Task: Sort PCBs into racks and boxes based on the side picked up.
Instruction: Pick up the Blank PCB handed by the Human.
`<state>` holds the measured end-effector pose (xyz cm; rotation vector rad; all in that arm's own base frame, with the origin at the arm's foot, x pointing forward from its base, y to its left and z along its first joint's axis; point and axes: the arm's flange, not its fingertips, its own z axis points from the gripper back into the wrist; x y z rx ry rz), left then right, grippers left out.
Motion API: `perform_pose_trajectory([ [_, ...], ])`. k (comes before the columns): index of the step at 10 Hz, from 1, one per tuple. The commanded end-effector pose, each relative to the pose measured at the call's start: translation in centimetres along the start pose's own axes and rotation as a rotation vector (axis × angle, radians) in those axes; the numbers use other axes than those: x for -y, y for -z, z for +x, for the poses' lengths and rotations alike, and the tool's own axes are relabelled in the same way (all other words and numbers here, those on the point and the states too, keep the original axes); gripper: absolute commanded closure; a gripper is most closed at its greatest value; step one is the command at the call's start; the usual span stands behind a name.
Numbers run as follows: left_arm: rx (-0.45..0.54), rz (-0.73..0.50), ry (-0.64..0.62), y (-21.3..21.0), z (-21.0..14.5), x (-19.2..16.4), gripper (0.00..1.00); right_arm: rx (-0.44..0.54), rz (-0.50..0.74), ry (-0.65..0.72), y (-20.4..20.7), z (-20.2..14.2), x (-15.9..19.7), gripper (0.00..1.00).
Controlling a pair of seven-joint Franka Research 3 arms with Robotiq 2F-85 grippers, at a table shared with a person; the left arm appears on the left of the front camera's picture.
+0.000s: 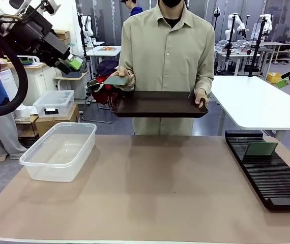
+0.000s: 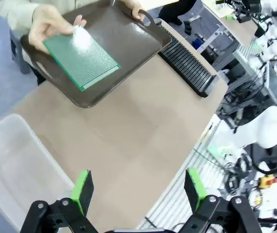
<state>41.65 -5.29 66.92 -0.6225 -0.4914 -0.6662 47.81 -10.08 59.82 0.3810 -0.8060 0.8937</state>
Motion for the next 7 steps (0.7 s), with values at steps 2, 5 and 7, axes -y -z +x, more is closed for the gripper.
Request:
perform_pose_trajectory([
  [2, 0.014, -0.013, -0.061, 0.27, 0.54, -1.28, 0.0, -0.004, 0.0, 0.001, 0.24, 0.11, 0.1, 0.0],
  [5, -0.003, -0.038, -0.044, 0.25, 0.03, -0.91, 0.0, -0.004, 0.0, 0.001, 0.24, 0.11, 0.1, 0.0],
  [7, -0.006, -0.027, -0.052, 0.47, 0.31, -1.08, 0.0, -0.004, 0.0, 0.001, 0.24, 0.11, 0.1, 0.0],
])
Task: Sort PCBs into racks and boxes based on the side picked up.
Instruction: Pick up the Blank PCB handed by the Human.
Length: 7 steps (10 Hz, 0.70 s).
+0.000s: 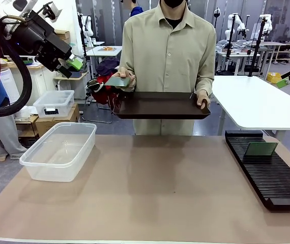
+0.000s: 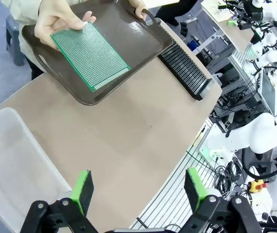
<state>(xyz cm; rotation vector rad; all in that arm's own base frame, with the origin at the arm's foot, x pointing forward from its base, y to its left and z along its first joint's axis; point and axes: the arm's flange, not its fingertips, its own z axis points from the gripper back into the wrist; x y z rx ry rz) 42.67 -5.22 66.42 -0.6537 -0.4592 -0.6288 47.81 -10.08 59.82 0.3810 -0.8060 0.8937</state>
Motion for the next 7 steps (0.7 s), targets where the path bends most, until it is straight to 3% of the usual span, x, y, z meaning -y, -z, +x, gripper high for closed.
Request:
perform_pose_trajectory([
  [1, 0.045, -0.171, -0.165, -0.3, 0.7, -1.2, 0.0, -0.004, 0.0, 0.001, 0.2, 0.1, 0.1, 0.0],
  [2, 0.048, -0.238, -0.296, 0.2, 0.7, -2.6, 0.0, -0.004, 0.0, 0.001, 0.2, 0.1, 0.1, 0.0],
  [4, 0.064, -0.301, -0.439, 1.7, 0.8, -5.4, 0.0, -0.004, 0.0, 0.001, 0.2, 0.1, 0.1, 0.0],
  [7, 0.1, -0.366, -0.57, 5.7, 1.3, -9.8, 0.0, -0.004, 0.0, 0.001, 0.2, 0.1, 0.1, 0.0],
])
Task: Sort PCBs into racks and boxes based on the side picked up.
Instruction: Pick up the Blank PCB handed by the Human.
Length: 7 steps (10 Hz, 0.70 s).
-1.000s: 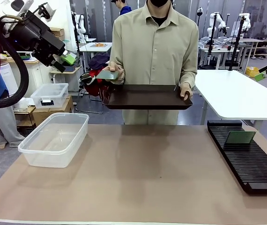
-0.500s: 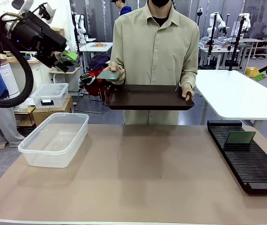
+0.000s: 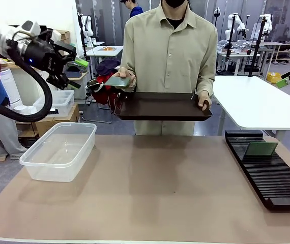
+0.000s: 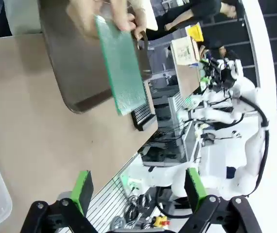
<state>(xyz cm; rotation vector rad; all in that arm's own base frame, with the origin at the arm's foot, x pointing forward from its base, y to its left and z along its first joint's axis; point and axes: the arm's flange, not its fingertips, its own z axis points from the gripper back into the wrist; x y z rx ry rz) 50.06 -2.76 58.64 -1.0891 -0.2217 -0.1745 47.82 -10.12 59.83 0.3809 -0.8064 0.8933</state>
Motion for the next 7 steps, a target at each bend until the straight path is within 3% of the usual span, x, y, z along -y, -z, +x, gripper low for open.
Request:
perform_pose_trajectory([
  [1, 0.035, -0.023, -0.045, 1.2, 2.1, -0.5, 0.0, -0.004, 0.001, 0.001, 0.3, 0.1, 0.1, 0.0],
  [7, 0.014, -0.013, -0.038, 1.7, 1.8, -1.9, 0.0, -0.004, 0.001, 0.001, 0.3, 0.1, 0.1, 0.0],
])
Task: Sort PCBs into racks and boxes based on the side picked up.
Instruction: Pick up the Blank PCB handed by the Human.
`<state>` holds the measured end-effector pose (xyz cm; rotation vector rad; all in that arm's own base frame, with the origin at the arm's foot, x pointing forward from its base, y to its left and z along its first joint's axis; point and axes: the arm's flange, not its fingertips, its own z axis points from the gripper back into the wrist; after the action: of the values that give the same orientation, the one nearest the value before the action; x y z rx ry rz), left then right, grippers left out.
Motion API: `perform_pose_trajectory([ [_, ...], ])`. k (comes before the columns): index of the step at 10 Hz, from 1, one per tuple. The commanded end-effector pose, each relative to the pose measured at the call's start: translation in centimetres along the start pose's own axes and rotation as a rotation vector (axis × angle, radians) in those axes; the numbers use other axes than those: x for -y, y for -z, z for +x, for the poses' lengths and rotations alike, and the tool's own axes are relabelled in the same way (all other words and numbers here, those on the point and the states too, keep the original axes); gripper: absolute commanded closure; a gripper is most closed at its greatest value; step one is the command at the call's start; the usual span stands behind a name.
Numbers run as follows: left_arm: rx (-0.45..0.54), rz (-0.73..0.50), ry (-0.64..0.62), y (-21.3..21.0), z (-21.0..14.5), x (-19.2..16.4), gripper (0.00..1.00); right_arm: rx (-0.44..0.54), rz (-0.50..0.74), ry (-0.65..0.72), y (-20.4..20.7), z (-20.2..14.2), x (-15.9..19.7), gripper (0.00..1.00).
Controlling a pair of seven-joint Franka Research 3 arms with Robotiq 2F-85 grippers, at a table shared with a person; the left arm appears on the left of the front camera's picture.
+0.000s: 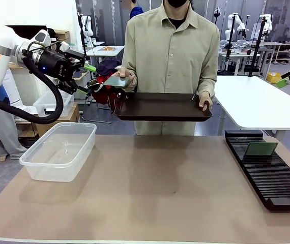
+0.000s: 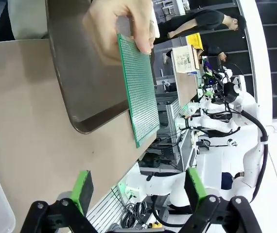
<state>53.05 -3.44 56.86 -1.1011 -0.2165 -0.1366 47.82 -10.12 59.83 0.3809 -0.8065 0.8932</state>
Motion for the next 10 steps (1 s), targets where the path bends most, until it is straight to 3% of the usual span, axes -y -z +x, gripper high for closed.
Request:
perform_pose_trajectory([
  [1, -0.001, -0.006, -0.004, 0.0, -0.7, 0.0, 0.0, -0.004, 0.001, 0.001, 0.3, 0.1, 0.1, 0.0],
  [4, 0.054, -0.077, -0.07, 0.5, 2.1, -1.6, 0.0, -0.004, 0.001, 0.001, 0.3, 0.1, 0.1, 0.0],
  [7, 0.054, -0.118, -0.039, 1.8, 4.2, -3.1, 0.0, -0.004, 0.001, 0.001, 0.3, 0.1, 0.1, 0.0],
  [10, -0.027, -0.249, -0.073, 3.1, 6.0, -4.0, 0.0, -0.004, 0.001, 0.001, 0.3, 0.1, 0.1, 0.0],
])
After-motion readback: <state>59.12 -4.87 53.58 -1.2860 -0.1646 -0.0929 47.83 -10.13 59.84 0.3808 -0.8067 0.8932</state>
